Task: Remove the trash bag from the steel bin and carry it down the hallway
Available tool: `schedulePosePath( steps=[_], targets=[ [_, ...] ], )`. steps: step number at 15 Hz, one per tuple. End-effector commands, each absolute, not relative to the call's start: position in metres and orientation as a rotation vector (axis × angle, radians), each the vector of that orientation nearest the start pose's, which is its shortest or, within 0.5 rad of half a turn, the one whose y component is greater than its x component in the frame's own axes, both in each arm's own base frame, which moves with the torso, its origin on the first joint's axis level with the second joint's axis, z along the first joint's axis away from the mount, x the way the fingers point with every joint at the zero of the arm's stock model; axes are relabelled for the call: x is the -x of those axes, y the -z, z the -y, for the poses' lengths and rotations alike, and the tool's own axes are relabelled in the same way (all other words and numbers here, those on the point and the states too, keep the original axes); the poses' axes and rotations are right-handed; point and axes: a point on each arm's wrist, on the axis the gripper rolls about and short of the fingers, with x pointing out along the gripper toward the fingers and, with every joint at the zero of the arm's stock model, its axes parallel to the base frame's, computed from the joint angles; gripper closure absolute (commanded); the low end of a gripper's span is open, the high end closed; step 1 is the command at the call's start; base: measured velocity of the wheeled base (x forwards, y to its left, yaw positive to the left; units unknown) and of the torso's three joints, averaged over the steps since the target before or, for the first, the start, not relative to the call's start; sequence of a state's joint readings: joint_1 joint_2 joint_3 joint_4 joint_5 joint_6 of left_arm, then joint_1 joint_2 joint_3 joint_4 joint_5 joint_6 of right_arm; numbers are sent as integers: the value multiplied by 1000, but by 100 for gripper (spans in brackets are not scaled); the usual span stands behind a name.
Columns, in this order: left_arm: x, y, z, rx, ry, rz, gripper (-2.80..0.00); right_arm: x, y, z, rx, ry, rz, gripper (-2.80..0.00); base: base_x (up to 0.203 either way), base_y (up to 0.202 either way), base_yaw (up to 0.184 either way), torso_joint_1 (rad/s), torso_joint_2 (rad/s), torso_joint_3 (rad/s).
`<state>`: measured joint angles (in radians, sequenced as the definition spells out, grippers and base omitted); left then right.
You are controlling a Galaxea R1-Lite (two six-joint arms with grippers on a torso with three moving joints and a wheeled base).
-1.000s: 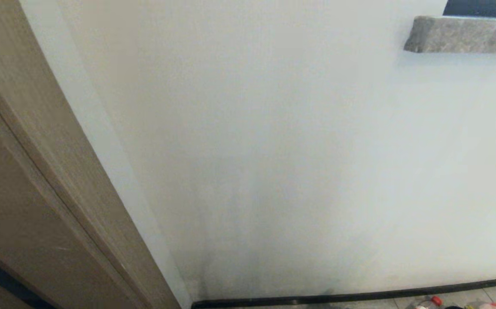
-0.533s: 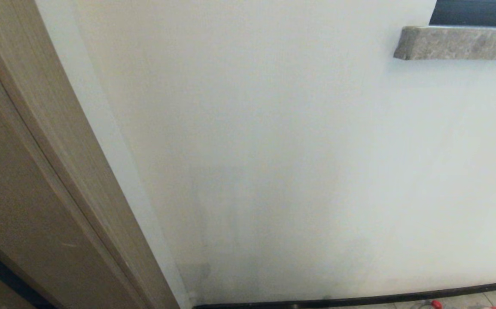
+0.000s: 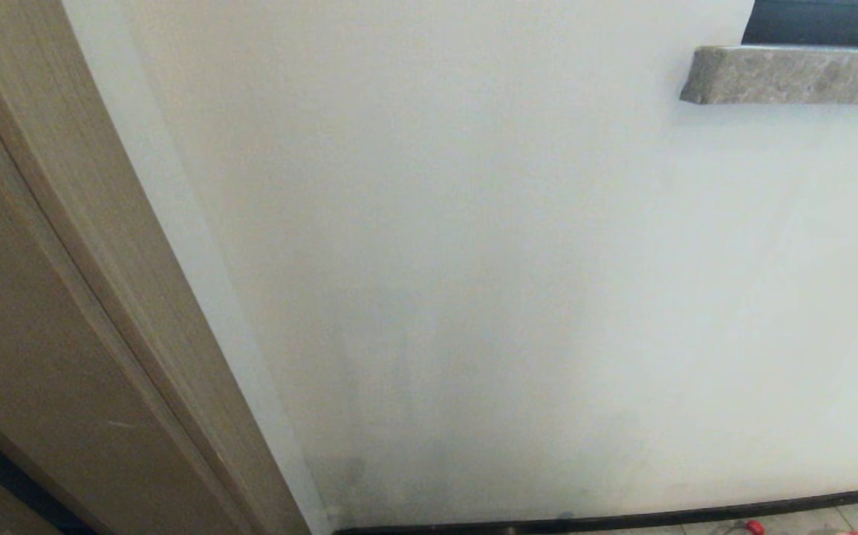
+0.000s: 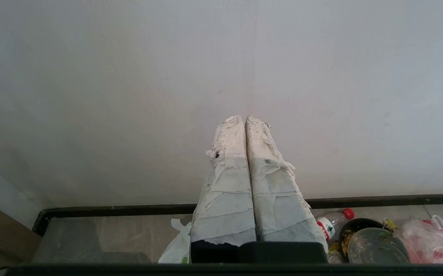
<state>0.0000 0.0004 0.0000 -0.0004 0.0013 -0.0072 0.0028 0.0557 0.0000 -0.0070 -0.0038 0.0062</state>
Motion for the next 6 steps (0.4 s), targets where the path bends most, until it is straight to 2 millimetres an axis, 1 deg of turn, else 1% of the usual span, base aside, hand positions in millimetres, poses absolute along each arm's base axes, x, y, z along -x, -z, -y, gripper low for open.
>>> schedulePosePath(
  steps=[1,6],
  targets=[
    [23,-76,0,8,-2,3,0,18,-77,0,-9,2,-51,0,0,0,0,0,0,0],
    [23,-75,0,8,-2,0,0,18,-78,0,-6,2,-49,0,0,0,0,0,0,0]
  ],
)
